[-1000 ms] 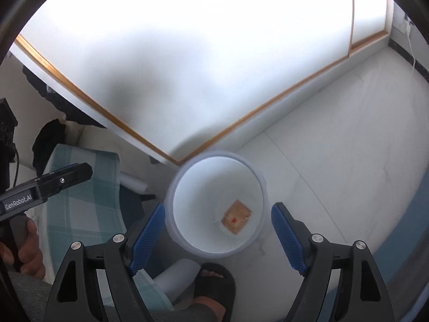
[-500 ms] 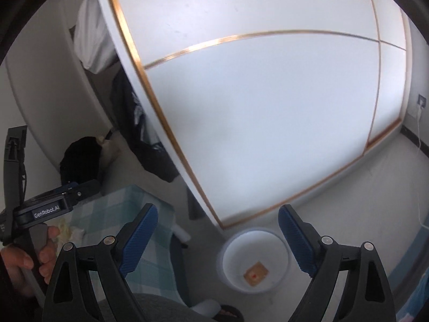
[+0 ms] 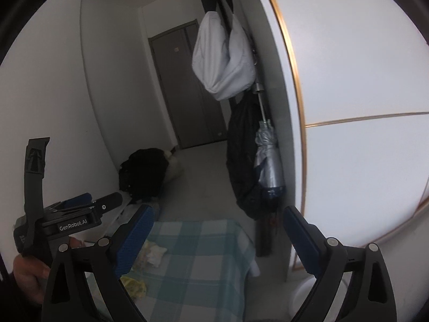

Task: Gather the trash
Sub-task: 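Move both tools back over the table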

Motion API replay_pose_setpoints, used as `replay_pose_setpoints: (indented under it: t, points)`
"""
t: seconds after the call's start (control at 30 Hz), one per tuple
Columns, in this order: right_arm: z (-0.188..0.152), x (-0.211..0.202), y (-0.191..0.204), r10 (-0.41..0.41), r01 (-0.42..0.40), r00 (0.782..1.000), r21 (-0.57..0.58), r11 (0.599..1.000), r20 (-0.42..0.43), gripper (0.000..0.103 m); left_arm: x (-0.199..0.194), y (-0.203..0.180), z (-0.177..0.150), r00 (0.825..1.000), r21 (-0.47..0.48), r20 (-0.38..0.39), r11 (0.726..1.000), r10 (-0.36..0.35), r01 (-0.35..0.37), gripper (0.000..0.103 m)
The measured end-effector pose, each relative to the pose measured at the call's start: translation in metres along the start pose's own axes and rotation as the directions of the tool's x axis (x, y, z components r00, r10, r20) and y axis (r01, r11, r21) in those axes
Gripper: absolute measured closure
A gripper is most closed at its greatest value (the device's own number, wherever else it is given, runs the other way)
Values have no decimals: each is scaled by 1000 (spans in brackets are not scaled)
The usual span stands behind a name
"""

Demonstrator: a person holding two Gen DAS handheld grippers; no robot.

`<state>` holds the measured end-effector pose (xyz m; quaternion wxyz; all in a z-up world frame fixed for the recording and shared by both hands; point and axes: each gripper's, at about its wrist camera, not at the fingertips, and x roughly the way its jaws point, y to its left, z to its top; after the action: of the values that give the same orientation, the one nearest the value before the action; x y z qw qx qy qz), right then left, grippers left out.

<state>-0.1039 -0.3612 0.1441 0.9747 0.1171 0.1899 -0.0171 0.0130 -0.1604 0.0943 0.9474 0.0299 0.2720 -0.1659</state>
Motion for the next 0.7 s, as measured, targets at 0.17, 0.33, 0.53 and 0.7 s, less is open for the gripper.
replay_pose_setpoints:
  t: [0.17,0.33,0.53,0.7]
  points:
    - [-14,18,41,61,-61,998,-56,997,-6,4,-19,45,-13,997,-41,34,997,66,-65,3]
    - [-31,30,85,114,-117,993,-107,987,-30,4,-22,84,-33,993,-93,26,990,112,-109,3]
    - [-54,53,119,164,-181,978,-140,973,-129,4,-12,127,-67,986,-164,-20,973,164,-165,3]
    - [-80,72,135,157,-191,965,-149,970,-211,4,3,153,-88,986,-202,-91,967,140,-156,3]
